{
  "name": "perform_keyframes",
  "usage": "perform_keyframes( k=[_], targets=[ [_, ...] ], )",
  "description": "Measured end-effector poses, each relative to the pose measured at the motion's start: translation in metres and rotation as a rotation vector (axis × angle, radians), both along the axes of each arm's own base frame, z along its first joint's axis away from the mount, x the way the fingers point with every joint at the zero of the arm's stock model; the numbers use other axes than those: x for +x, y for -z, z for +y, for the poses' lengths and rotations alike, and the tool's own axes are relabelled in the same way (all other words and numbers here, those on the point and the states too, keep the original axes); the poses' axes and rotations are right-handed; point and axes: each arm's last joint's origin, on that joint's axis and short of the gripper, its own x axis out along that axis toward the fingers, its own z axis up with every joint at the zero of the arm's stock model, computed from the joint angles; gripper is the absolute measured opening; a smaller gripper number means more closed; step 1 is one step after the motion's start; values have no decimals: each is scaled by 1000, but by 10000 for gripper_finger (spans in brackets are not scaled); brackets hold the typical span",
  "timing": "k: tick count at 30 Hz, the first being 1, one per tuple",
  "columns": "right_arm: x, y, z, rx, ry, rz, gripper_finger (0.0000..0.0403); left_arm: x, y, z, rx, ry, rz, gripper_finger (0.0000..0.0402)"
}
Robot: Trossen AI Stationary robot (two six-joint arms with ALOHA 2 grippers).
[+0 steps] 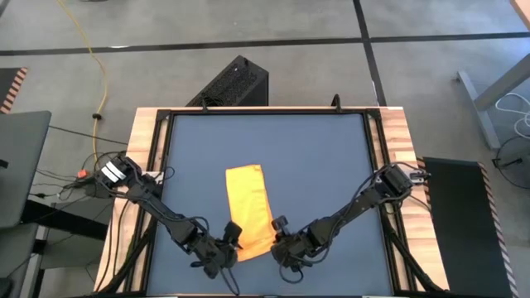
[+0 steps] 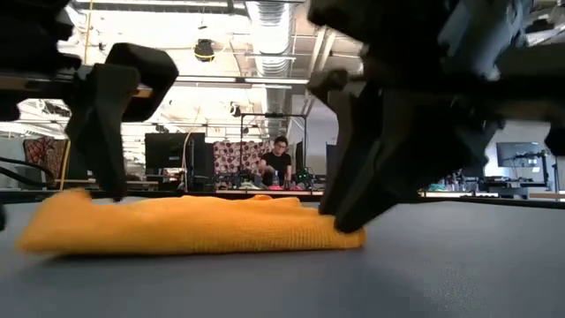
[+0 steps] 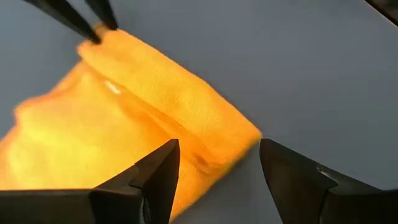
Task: Roll towel
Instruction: Roll the yellow towel
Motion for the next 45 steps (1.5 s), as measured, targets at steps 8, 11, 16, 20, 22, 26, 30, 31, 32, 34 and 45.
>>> perform_keyframes(
  k=[8, 11, 16, 20, 22, 26, 30, 31, 32, 34, 45],
  targets=[
    [-5, 14, -3, 56, 20, -11, 103, 0, 0, 0, -34, -27, 12, 213],
    [-5, 13, -3, 62, 26, -17, 103, 0, 1, 0, -36, -30, 12, 211],
    [-4, 13, -3, 79, 43, -24, 103, 1, 5, -2, -71, -46, 22, 183],
    [-4, 13, -3, 110, 64, -17, 103, 7, 16, -8, -117, -22, 15, 153],
    [-4, 14, -4, 127, 75, -12, 103, 8, 21, -9, -119, -20, 15, 141],
    [-3, 14, -5, 138, 79, -8, 103, 7, 24, -8, -100, -40, 28, 121],
    [-3, 12, -5, 142, 81, -12, 103, 5, 27, -6, -85, -78, 63, 94],
    [-4, 10, -5, 144, 80, -15, 103, 4, 27, -5, -91, -89, 72, 85],
    [-4, 7, -5, 145, 80, -16, 103, 4, 28, -5, -97, -102, 81, 75],
    [-5, -1, -6, 146, 79, -17, 103, 3, 28, -4, -109, -125, 92, 54],
    [-21, -21, 18, 127, -58, -63, 103, 3, 29, -4, -170, -184, 120, 2]
  ],
)
